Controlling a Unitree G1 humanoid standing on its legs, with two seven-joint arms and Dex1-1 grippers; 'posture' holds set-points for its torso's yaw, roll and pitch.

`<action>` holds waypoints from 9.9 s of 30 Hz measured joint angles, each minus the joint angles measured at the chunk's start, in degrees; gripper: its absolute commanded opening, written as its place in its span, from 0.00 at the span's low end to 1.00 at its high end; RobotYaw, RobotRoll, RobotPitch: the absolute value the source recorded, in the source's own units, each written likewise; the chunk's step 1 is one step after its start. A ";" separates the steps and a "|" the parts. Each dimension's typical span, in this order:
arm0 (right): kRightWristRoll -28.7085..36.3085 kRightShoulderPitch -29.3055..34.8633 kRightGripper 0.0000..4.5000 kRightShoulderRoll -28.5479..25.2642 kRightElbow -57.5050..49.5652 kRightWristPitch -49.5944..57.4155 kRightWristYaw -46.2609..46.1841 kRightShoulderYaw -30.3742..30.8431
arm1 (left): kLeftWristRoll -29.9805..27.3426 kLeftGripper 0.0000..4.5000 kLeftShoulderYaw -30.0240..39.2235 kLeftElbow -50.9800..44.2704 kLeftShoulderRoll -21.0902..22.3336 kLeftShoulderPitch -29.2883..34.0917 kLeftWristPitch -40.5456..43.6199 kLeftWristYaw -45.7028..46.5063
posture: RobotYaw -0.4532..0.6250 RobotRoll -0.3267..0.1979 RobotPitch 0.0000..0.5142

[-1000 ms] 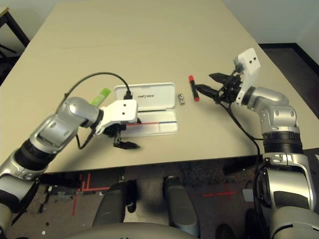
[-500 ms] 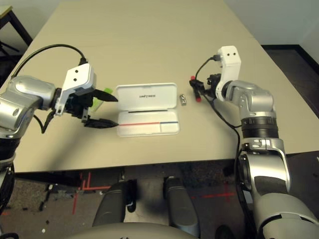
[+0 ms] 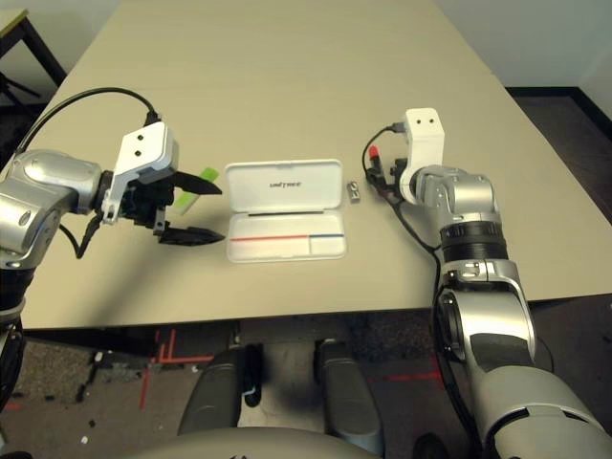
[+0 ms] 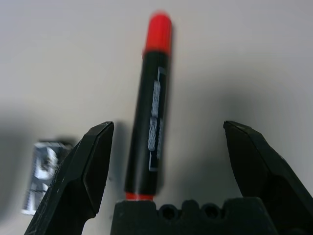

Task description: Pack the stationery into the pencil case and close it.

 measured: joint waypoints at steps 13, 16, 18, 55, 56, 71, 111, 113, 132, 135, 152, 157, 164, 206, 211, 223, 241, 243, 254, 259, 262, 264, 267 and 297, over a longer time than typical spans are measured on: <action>-0.58 0.13 0.13 1.47 0.07 0.33 -1.33 -1.33 | -0.88 1.00 0.02 -0.50 1.22 0.08 0.84 1.12 | 0.41 0.62 0.33; -0.58 0.04 0.13 1.45 -0.16 0.86 -1.33 -1.34 | -1.12 1.00 0.02 -0.51 1.24 0.08 0.97 1.38 | 0.41 0.62 0.34; -0.56 0.06 0.13 1.34 -0.55 1.26 -1.31 -1.47 | -1.27 1.00 0.02 -0.51 1.26 0.08 1.02 1.51 | 0.40 0.62 0.34; 17.63 32.05 0.13 -33.38 -40.70 -9.34 47.22 -4.74 | -1.59 1.00 0.18 4.11 -0.81 -1.32 -2.19 4.17 | 0.33 0.62 0.38; 17.45 31.11 0.13 -33.85 -40.58 -10.61 48.48 -3.36 | -1.64 1.00 0.30 4.11 -0.71 -1.52 -2.18 4.02 | 0.33 0.62 0.38; 6.65 7.24 0.13 -24.63 -25.27 -26.03 61.36 17.81 | -6.09 1.00 3.53 0.82 1.54 1.11 -1.40 3.05 | 0.41 0.62 0.33; -6.87 -2.17 0.99 -3.67 -11.80 -38.08 58.37 28.03 | -7.98 1.00 6.73 -2.30 3.73 4.80 0.25 6.76 | 0.46 0.62 0.32; -5.55 -2.16 0.99 -4.12 -11.82 -38.05 59.10 27.25 | -7.54 1.00 6.56 -1.21 3.73 4.29 0.18 7.04 | 0.45 0.62 0.31; 16.95 8.64 0.99 -21.59 -17.28 -36.31 74.23 17.69 | 3.18 1.00 3.17 15.40 -0.63 -3.06 5.54 21.30 | 0.39 0.62 0.31; 22.86 10.71 0.99 -25.34 -18.83 -36.29 74.53 17.21 | 4.57 1.00 2.17 17.44 -2.05 -4.11 6.02 22.86 | 0.37 0.62 0.31; 29.15 15.43 1.00 -27.88 -21.29 -34.47 74.63 11.85 | 12.43 0.96 -2.88 36.58 -11.75 -12.13 8.48 29.48 | 0.31 0.62 0.33; 29.08 16.12 1.00 -27.84 -22.07 -33.79 74.63 9.94 | 13.27 0.62 -4.69 38.18 -11.90 -12.42 8.63 27.36 | 0.30 0.62 0.34; 28.39 16.66 1.00 -27.45 -22.94 -32.81 74.62 8.91 | 14.30 0.24 -5.61 38.13 -11.87 -12.76 8.73 26.18 | 0.31 0.62 0.34; 30.60 9.49 1.00 -27.87 -11.43 -41.24 74.66 18.73 | 5.00 0.24 3.23 -6.34 11.00 10.26 10.22 13.12 | 0.47 0.62 0.35; 31.14 9.70 1.00 -29.01 -11.30 -41.79 74.66 18.92 | 2.91 0.24 0.87 -10.75 10.62 8.78 11.08 11.39 | 0.44 0.62 0.34; 31.44 14.14 1.00 -30.85 -12.75 -41.76 74.66 13.83 | 1.95 0.24 -7.42 -11.27 5.38 3.80 6.65 8.72 | 0.37 0.62 0.33; 28.25 16.79 1.00 -30.77 -15.80 -38.96 74.65 7.53 | 9.22 0.24 -20.41 1.89 -7.25 -6.81 -0.89 6.45 | 0.31 0.62 0.34; 28.12 17.14 1.00 -30.53 -16.45 -38.37 74.65 7.28 | 9.65 0.24 -20.58 2.62 -7.96 -6.91 -1.65 5.81 | 0.30 0.62 0.35; 23.67 17.37 1.00 -29.61 -18.38 -35.02 69.56 5.55 | 13.50 0.92 -21.96 6.78 -9.85 -6.96 -5.92 4.91 | 0.32 0.62 0.37; 20.30 16.97 1.00 -29.34 -18.81 -33.04 64.35 5.56 | 13.91 0.99 -21.57 7.15 -10.03 -6.96 -6.09 4.92 | 0.32 0.62 0.37; 18.93 16.38 1.00 -29.31 -19.18 -29.90 61.36 5.58 | 13.99 0.99 -21.04 8.32 -9.88 -6.91 -6.45 4.92 | 0.32 0.62 0.37; 18.16 15.59 1.00 -28.67 -19.68 -28.41 58.42 5.51 | 13.99 0.99 -19.98 8.52 -9.51 -6.86 -6.47 4.92 | 0.33 0.62 0.36; 17.13 14.89 1.00 -27.51 -20.81 -25.46 54.30 5.55 | 13.74 0.99 -18.71 8.34 -9.02 -6.71 -6.36 4.89 | 0.34 0.62 0.35; -0.75 0.08 1.00 -6.26 -11.25 2.15 20.37 12.32 | 10.95 0.99 -5.91 3.41 -2.08 -1.29 0.70 7.61 | 0.45 0.62 0.35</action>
